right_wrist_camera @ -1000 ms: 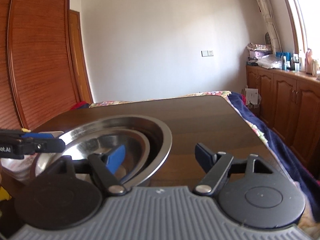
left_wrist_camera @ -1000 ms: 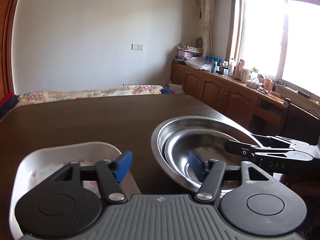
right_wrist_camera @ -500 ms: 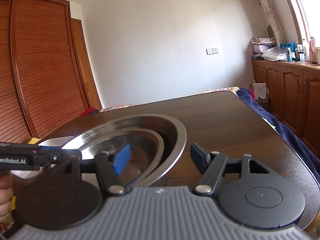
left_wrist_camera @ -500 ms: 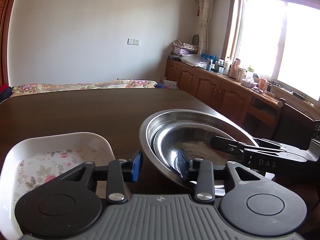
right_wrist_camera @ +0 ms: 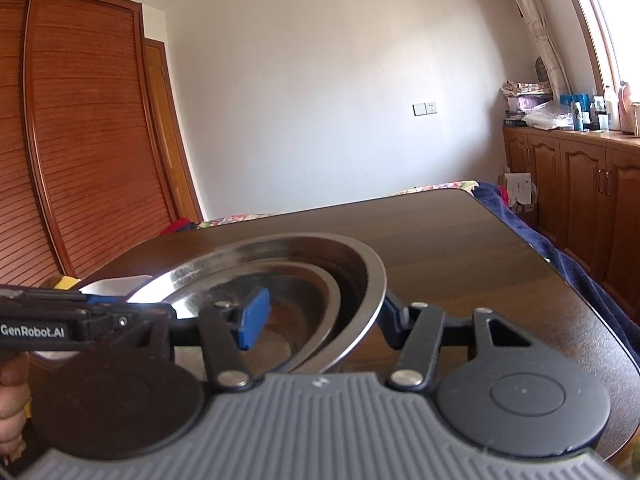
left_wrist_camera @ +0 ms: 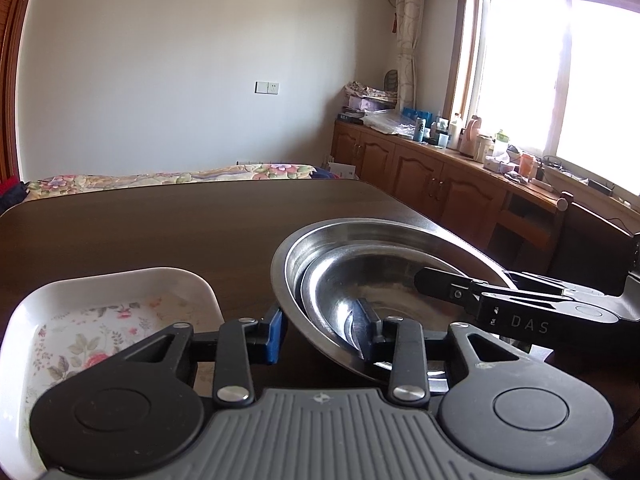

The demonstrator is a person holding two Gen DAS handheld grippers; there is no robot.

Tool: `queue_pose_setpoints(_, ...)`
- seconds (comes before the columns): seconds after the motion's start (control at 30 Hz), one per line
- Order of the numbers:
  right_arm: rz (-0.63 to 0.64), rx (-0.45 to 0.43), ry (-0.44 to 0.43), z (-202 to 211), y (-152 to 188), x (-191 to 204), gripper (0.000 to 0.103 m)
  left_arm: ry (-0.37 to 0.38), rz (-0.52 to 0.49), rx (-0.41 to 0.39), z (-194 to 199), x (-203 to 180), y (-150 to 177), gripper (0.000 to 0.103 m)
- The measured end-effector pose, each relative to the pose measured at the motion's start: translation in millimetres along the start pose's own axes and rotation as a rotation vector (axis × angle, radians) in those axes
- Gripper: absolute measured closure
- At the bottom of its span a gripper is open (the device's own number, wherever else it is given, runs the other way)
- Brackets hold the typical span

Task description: Organize plates and bowls

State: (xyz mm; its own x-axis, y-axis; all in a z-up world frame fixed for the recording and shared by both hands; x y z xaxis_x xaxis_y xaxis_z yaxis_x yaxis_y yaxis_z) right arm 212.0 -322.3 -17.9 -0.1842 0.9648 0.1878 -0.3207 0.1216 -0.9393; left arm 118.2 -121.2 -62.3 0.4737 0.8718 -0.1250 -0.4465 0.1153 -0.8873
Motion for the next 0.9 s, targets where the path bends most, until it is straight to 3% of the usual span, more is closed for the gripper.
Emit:
queue_pose_setpoints(0.57,-0.009,-0.005,0.005,3.3,-4.9,0.0,0.048,-0.006,-0.004,0.001,-0.8,-5.0,0.4,0.065)
queue_pose_setpoints(0.9,-0.006,-0.029,-0.012,11.7,-19.2,3.6,0.053,0.003,-0.007,-0.03,14.5,-4.6,-15.1,0.065)
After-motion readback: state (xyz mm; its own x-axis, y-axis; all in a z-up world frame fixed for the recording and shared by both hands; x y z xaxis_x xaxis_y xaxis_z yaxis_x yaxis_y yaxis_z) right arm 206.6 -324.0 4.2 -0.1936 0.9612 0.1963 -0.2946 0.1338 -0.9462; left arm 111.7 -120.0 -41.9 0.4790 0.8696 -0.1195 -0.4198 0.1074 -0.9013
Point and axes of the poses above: each gripper's, at about its wrist camera, not at the fingertips, and z roughly against the way its jaws point, x to its left, y to its underside, the point moved 7 cm from there along -z, roughly the way its jaws point
